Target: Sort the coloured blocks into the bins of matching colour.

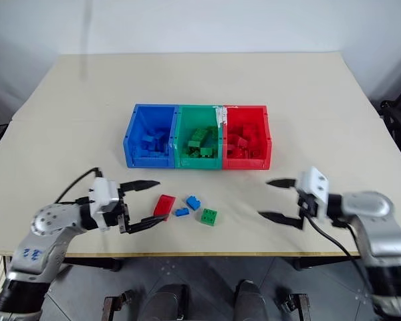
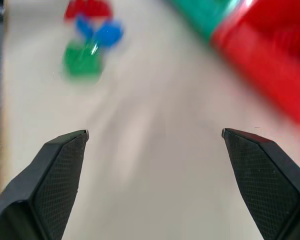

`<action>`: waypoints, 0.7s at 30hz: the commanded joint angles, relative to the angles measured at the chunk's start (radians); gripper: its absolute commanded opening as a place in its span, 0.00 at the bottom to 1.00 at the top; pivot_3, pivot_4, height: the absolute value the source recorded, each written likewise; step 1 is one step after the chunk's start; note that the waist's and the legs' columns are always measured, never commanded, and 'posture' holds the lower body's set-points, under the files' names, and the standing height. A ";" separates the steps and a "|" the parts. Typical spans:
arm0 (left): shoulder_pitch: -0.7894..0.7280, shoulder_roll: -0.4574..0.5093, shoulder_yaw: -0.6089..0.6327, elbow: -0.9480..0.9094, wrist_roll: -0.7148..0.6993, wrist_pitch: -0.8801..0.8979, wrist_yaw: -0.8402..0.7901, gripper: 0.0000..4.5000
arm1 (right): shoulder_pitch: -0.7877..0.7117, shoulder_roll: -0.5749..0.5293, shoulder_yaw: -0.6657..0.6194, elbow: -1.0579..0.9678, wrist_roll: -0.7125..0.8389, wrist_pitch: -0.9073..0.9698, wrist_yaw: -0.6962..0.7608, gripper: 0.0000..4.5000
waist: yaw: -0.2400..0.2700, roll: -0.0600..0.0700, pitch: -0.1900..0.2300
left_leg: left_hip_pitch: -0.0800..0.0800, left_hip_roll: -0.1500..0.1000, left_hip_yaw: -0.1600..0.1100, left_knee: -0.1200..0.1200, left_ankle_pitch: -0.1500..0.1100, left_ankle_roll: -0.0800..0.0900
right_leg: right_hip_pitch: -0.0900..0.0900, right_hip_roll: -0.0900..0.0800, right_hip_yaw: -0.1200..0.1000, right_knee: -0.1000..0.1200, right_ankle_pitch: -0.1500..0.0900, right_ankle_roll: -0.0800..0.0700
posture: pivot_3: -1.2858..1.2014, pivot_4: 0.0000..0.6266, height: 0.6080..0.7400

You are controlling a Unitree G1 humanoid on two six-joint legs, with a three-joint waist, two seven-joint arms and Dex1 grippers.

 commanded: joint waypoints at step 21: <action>0.273 0.081 0.189 -0.185 -0.023 -0.021 0.015 1.00 | -0.304 0.180 0.523 -0.201 -0.199 0.413 -0.363 0.80 | 0.000 -0.001 0.000 | -0.001 0.000 -0.002 0.001 0.000 0.000 | -0.001 0.000 0.000 0.002 0.001 -0.002 | 0.52 0.24 1.00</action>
